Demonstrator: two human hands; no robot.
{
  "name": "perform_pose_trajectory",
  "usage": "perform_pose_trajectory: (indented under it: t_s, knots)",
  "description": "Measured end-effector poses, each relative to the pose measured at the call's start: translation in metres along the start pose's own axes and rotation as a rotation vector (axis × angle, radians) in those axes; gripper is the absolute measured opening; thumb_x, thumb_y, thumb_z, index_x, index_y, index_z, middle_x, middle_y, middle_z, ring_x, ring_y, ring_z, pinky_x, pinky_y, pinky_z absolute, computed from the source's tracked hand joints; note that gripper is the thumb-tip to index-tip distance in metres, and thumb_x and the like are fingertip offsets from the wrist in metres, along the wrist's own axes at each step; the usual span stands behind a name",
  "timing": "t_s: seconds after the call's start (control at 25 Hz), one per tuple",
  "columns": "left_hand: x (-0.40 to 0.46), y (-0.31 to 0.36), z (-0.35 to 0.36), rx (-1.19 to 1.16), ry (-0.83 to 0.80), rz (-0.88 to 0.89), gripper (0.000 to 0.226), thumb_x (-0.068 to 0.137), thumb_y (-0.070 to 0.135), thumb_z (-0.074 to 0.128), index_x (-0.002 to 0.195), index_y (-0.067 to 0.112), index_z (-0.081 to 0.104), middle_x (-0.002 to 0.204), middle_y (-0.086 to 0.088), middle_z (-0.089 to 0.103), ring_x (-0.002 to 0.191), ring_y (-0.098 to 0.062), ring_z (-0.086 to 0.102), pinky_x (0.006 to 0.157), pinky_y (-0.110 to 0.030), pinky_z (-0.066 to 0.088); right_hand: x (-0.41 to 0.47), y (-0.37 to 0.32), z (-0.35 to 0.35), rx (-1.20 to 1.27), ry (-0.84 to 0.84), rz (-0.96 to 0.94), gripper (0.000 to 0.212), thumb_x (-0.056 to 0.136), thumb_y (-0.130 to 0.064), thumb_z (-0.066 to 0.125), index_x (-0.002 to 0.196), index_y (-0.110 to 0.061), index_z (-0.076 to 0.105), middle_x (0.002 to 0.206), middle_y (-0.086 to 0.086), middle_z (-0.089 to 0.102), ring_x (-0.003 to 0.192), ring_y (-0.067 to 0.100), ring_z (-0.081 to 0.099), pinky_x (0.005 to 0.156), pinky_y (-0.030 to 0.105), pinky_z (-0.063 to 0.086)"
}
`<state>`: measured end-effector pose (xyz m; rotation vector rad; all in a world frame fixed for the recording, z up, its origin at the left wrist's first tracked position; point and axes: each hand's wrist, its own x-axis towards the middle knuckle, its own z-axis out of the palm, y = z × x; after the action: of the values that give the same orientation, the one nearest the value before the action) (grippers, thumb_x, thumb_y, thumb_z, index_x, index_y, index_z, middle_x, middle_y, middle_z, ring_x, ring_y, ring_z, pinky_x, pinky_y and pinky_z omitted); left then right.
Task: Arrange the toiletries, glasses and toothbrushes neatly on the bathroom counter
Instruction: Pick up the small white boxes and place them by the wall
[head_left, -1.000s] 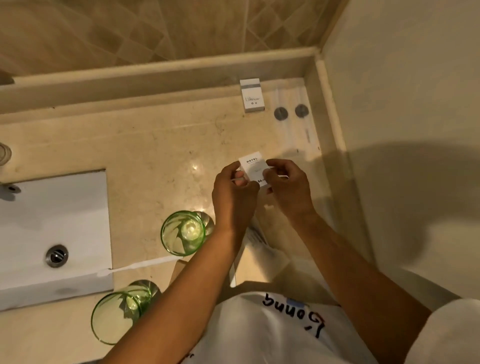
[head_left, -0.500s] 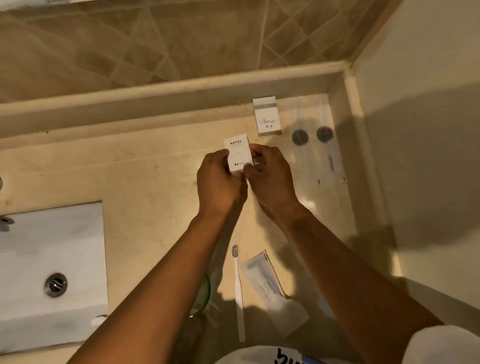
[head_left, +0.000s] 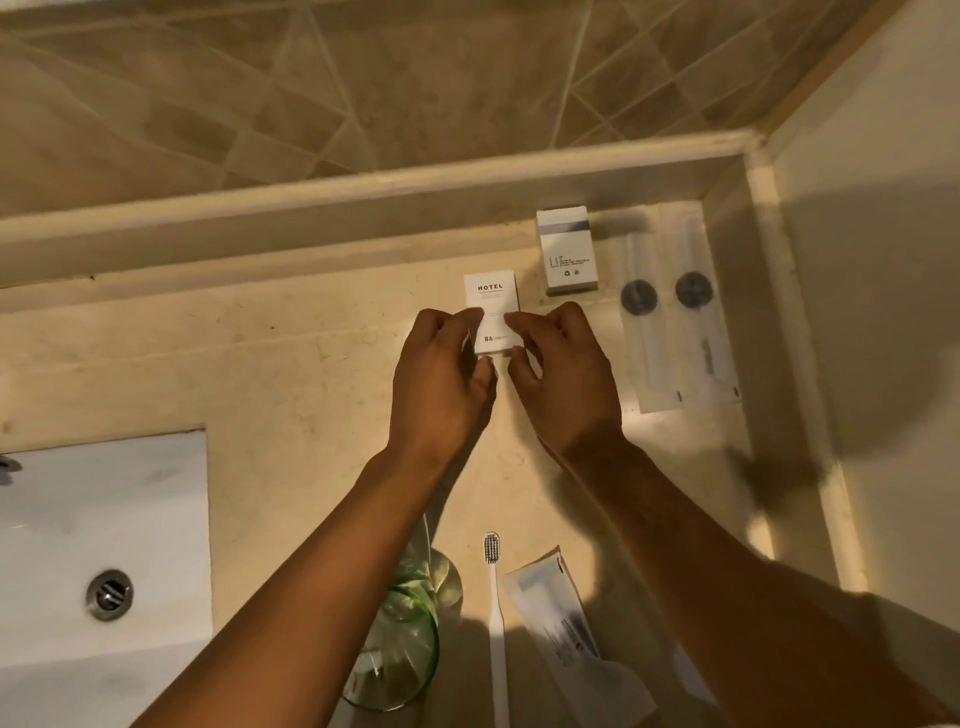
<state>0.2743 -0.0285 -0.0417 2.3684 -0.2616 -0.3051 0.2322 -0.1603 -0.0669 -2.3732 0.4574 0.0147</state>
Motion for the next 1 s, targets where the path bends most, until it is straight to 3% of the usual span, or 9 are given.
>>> perform_pose_trajectory:
  t_s: [0.08, 0.24, 0.36, 0.44, 0.6, 0.8, 1.0]
  knots:
    - [0.007, -0.003, 0.000, 0.039, -0.008, 0.039, 0.040, 0.091, 0.010, 0.066, 0.131, 0.015, 0.066, 0.120, -0.009, 0.059, 0.103, -0.028, 0.062, 0.088, -0.028, 0.046, 0.007, -0.003, -0.003, -0.148, 0.020, -0.011, 0.035, 0.097, -0.025, 0.062, 0.132, -0.024, 0.063, 0.127, 0.005, 0.053, 0.121, 0.023, 0.052, 0.105, 0.035, 0.047]
    - [0.028, -0.001, 0.007, 0.128, -0.033, 0.061, 0.042, 0.093, 0.012, 0.065, 0.135, 0.013, 0.063, 0.150, -0.009, 0.049, 0.133, -0.028, 0.046, 0.107, -0.025, 0.035, 0.027, -0.006, -0.013, -0.331, 0.116, -0.031, 0.031, 0.091, -0.030, 0.066, 0.122, -0.030, 0.069, 0.140, 0.005, 0.048, 0.136, 0.028, 0.033, 0.110, 0.045, 0.036]
    - [0.043, 0.000, 0.013, 0.166, -0.041, 0.075, 0.044, 0.096, 0.015, 0.063, 0.139, 0.013, 0.060, 0.151, -0.010, 0.049, 0.136, -0.029, 0.042, 0.106, -0.020, 0.029, 0.043, 0.003, -0.021, -0.321, 0.083, -0.019, 0.031, 0.092, -0.030, 0.063, 0.123, -0.036, 0.066, 0.152, 0.006, 0.040, 0.148, 0.031, 0.021, 0.116, 0.054, 0.031]
    - [0.051, 0.000, 0.015, 0.194, -0.029, 0.108, 0.042, 0.096, 0.016, 0.061, 0.139, 0.014, 0.061, 0.147, -0.011, 0.053, 0.132, -0.031, 0.044, 0.105, -0.026, 0.032, 0.050, 0.008, -0.024, -0.277, 0.078, -0.008, 0.032, 0.095, -0.029, 0.062, 0.125, -0.037, 0.066, 0.153, 0.006, 0.040, 0.147, 0.030, 0.026, 0.115, 0.054, 0.035]
    - [0.059, 0.000, 0.018, 0.225, -0.002, 0.155, 0.041, 0.096, 0.016, 0.060, 0.137, 0.013, 0.062, 0.142, -0.010, 0.058, 0.123, -0.034, 0.049, 0.101, -0.030, 0.036, 0.052, 0.013, -0.024, -0.071, 0.036, 0.023, 0.038, 0.098, -0.027, 0.063, 0.135, -0.035, 0.059, 0.157, 0.002, 0.032, 0.144, 0.024, 0.037, 0.110, 0.041, 0.048]
    - [0.062, -0.002, 0.021, 0.230, 0.004, 0.140, 0.042, 0.097, 0.017, 0.060, 0.139, 0.016, 0.061, 0.144, -0.008, 0.058, 0.126, -0.031, 0.047, 0.102, -0.026, 0.032, 0.057, 0.017, -0.028, 0.006, 0.037, 0.037, 0.046, 0.096, -0.024, 0.066, 0.140, -0.022, 0.054, 0.157, 0.002, 0.032, 0.140, 0.023, 0.046, 0.108, 0.031, 0.047]
    - [0.062, -0.002, 0.023, 0.209, 0.016, 0.129, 0.044, 0.097, 0.018, 0.060, 0.141, 0.018, 0.059, 0.146, -0.006, 0.057, 0.125, -0.031, 0.046, 0.102, -0.026, 0.034, 0.059, 0.020, -0.028, 0.027, 0.029, 0.072, 0.050, 0.094, -0.018, 0.068, 0.141, -0.020, 0.051, 0.153, 0.001, 0.034, 0.134, 0.020, 0.051, 0.082, -0.007, 0.032]
